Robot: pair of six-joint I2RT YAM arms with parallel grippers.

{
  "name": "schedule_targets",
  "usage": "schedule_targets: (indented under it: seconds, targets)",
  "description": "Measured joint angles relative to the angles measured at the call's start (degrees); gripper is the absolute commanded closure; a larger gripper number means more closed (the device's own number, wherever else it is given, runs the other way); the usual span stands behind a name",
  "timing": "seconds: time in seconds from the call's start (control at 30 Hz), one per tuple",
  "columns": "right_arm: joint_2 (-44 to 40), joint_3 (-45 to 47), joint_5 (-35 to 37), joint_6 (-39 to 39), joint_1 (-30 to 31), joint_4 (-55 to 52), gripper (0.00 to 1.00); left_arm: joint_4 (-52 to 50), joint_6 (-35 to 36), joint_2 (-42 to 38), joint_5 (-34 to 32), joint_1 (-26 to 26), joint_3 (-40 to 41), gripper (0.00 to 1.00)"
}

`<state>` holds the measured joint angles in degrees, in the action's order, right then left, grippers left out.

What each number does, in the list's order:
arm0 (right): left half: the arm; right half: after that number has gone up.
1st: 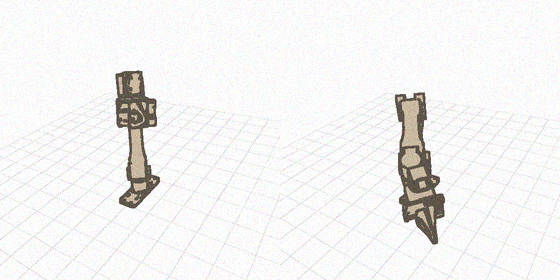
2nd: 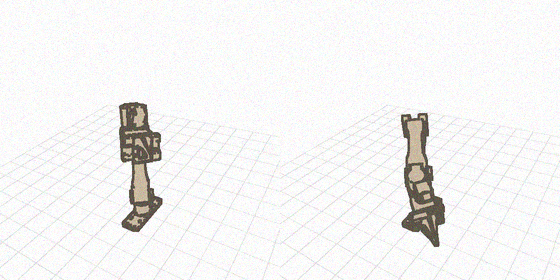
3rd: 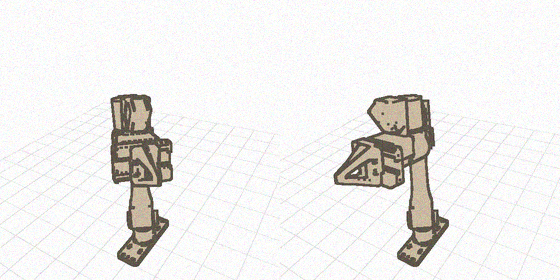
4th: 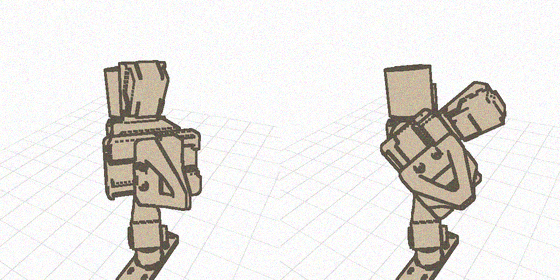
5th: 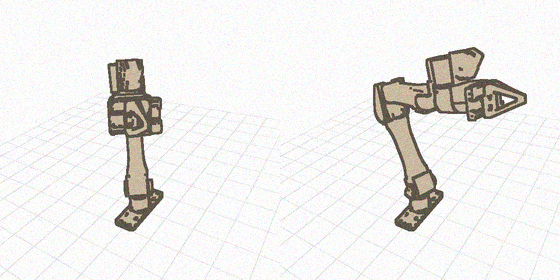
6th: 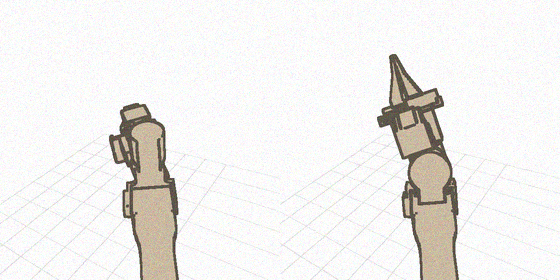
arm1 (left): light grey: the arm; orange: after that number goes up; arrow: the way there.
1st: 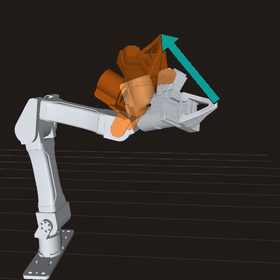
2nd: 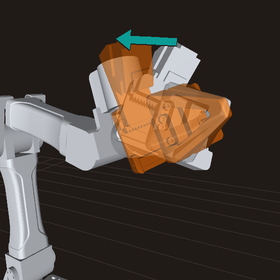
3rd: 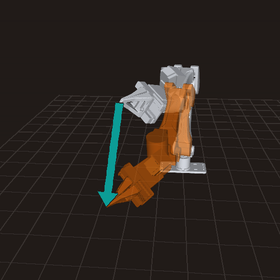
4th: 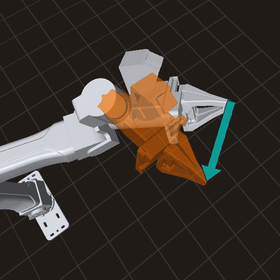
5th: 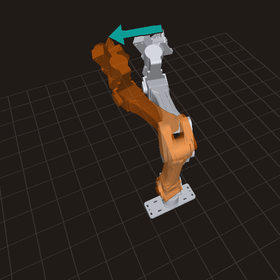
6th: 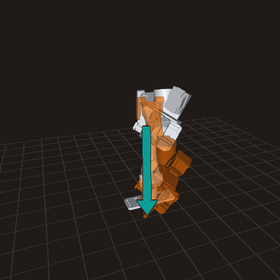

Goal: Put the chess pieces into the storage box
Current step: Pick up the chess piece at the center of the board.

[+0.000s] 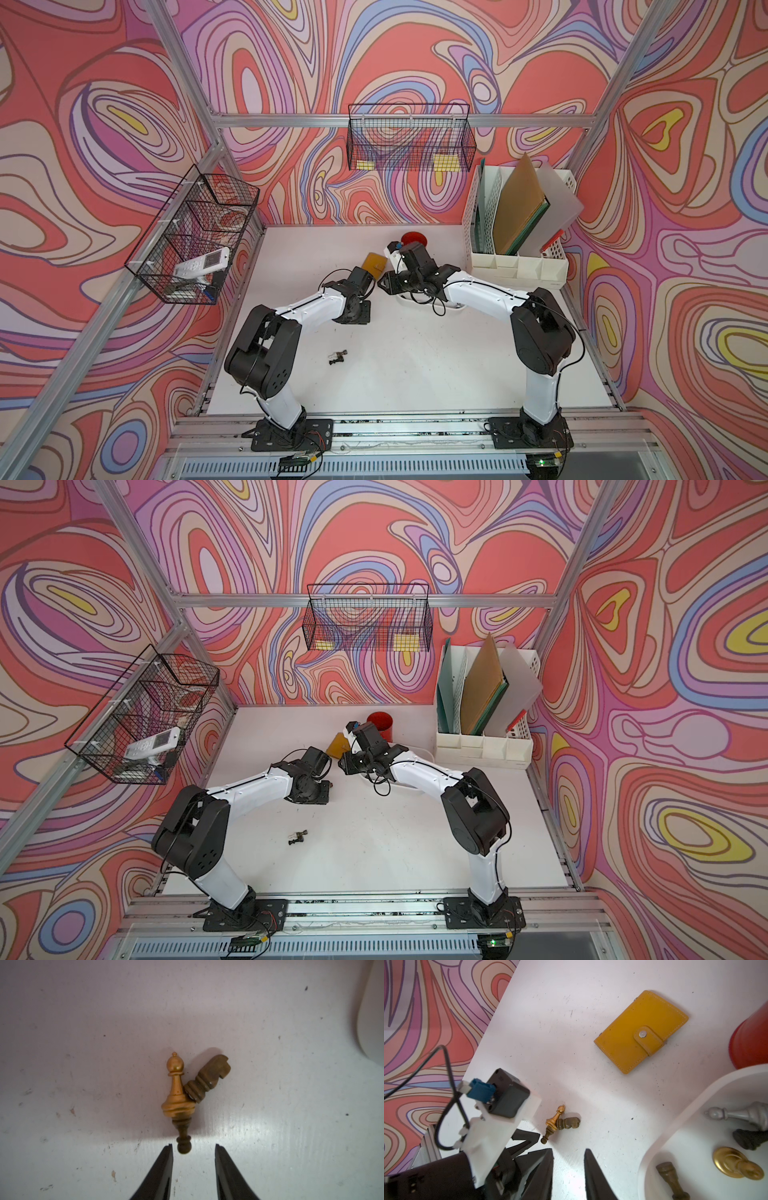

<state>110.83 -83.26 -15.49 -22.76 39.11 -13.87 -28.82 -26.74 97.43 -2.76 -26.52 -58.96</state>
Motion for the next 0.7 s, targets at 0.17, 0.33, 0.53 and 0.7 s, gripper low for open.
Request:
schedule_targets:
  seconds: [0.17,0.33,0.53,0.7]
  targets:
    - [0.0,-0.3,0.0,0.0,0.2,-0.1,0.72,0.6,0.6,3.0,-0.5,0.2,-1.1,0.66]
    - [0.2,-0.4,-0.3,0.0,0.4,-0.4,0.72,0.7,1.3,5.1,-1.1,0.6,-2.3,0.76]
    - [4.3,-5.2,-1.2,0.0,0.4,-2.9,0.71,1.1,1.5,4.9,-1.5,0.7,-1.8,0.89]
    - [8.2,-9.0,-2.8,-0.3,0.4,-5.7,0.69,4.5,1.2,-0.8,1.6,0.7,5.3,0.97]
